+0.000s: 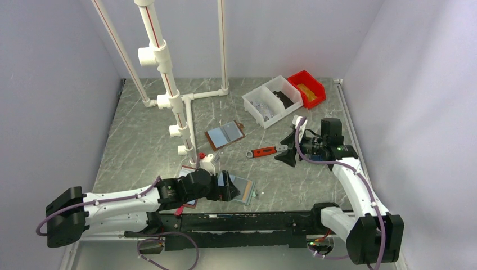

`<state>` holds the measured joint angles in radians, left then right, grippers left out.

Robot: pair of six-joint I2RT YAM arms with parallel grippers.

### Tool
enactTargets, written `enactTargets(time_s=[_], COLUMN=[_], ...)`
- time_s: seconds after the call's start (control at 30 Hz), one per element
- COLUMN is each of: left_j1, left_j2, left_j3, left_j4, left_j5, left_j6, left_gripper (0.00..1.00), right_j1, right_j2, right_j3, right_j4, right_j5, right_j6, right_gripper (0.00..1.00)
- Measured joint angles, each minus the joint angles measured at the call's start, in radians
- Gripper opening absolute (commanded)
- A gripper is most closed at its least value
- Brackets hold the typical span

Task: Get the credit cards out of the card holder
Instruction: Remove the credit card from the card holder.

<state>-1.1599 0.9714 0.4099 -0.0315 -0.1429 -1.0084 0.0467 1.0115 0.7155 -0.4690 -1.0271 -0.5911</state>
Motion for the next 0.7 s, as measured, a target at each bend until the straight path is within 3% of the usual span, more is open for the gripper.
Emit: enactTargets(time_s=[0.7], left_j1=[0.000], left_j2=[0.028], left_j3=[0.097], left_j4=[-0.102], left_j5=[0.019], left_j6=[0.144], left_gripper=[0.96], right_j1=[-0.040], right_j2=[0.022], right_j3=[-0.016], right_j4=[-0.003], right_j5=[-0.058], right_j6=[-0.062], right_gripper=[0.73])
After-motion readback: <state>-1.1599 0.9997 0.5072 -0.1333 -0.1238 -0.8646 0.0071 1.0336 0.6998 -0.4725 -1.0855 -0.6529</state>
